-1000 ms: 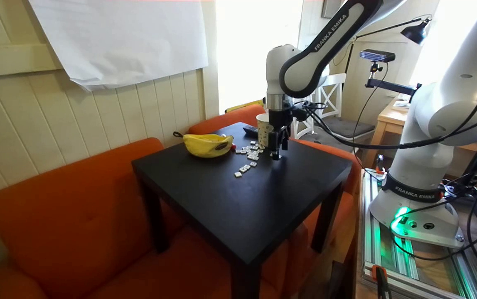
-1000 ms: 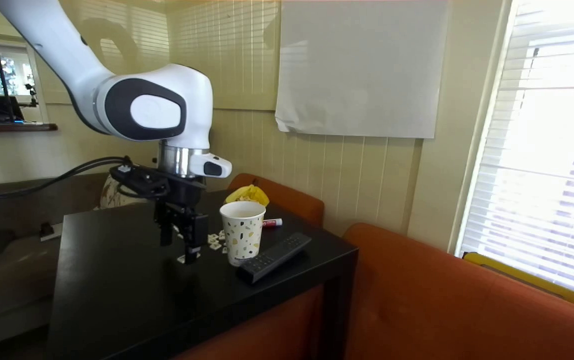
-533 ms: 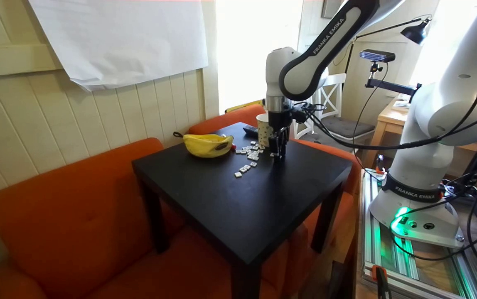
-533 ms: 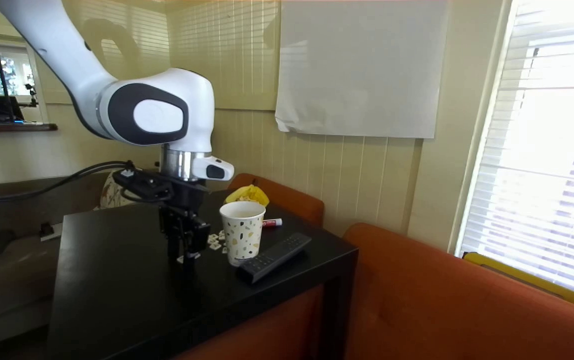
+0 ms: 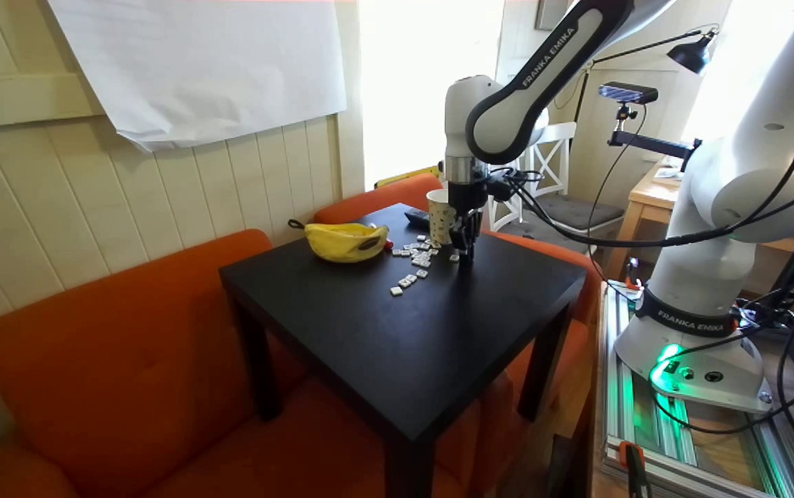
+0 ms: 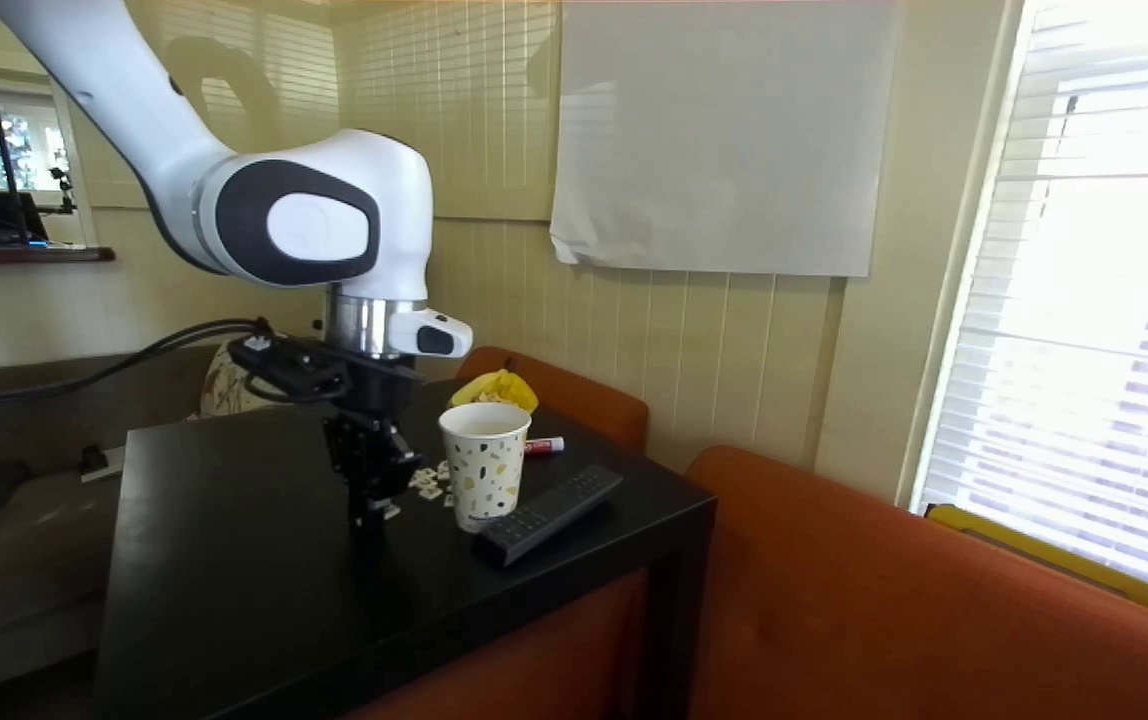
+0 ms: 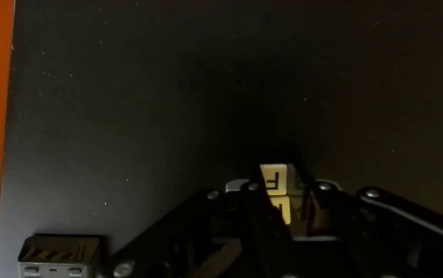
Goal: Put the small blocks inside the cup
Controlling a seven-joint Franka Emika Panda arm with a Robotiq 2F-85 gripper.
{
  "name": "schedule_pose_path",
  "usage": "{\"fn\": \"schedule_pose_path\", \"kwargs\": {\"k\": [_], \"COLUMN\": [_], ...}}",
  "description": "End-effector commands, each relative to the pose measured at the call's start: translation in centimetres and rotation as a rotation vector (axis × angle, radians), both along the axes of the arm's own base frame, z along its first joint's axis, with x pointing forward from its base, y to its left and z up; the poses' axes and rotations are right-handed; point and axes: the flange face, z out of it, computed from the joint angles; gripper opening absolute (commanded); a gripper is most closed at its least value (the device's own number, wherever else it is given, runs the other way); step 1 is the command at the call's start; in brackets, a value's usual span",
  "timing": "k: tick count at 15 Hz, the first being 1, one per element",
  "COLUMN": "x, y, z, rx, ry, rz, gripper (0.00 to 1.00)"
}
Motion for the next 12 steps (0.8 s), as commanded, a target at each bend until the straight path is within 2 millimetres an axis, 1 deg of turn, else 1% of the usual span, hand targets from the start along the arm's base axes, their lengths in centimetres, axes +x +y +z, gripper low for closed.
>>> {"fn": "schedule_pose_path", "kwargs": {"k": [1,3,5,9,12], "x": [-1.0,-2.3,-3.0,-2.9,-3.1], "y": [0.2,0.4,0.1,-0.4,-0.9], "z": [0.9,3.0,5.9,11.7,14.3], "rx": [-0.012,-0.011,-0.006,0.005,-0.020], "ry": [0.018,0.020,-0.035,-0.203,-0.284], "rz": [0.028,0.023,0.003,-0.032,-0.068], "gripper": [0.05,0.05,0.05,0.05,0.05]}}
